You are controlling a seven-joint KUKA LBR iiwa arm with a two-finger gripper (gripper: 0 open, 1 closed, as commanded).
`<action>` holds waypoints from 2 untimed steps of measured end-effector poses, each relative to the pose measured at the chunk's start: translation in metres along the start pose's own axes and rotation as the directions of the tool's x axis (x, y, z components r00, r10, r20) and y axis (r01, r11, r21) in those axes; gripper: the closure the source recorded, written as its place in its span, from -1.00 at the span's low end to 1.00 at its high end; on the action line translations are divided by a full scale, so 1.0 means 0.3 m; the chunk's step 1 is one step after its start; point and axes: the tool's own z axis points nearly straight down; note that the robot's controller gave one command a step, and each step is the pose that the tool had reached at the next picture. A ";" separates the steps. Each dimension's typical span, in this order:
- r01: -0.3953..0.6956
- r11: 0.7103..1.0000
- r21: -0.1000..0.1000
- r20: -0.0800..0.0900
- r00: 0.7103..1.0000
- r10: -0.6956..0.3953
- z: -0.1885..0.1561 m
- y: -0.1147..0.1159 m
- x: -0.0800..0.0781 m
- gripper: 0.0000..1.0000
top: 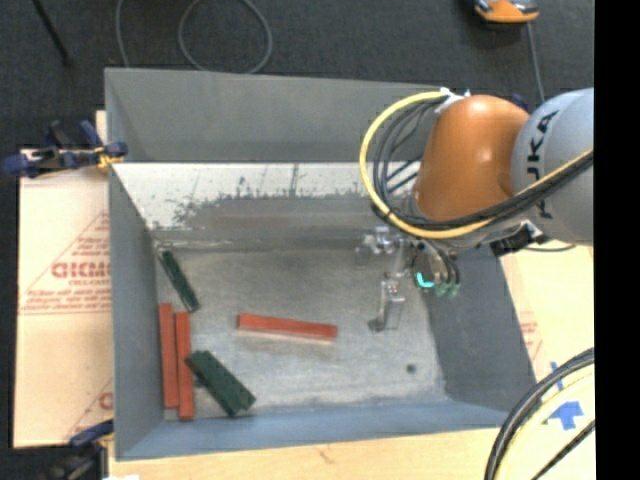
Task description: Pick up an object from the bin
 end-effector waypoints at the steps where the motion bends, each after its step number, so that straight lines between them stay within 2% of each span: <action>1: 0.011 1.000 -0.002 -0.006 1.000 -0.011 0.310 0.119 0.201 -1.00; 2: 0.012 1.000 -0.003 0.009 1.000 -0.012 0.378 0.261 0.045 -1.00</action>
Offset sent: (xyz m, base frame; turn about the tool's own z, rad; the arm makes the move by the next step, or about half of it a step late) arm -0.0570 0.0347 -0.0885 -0.0066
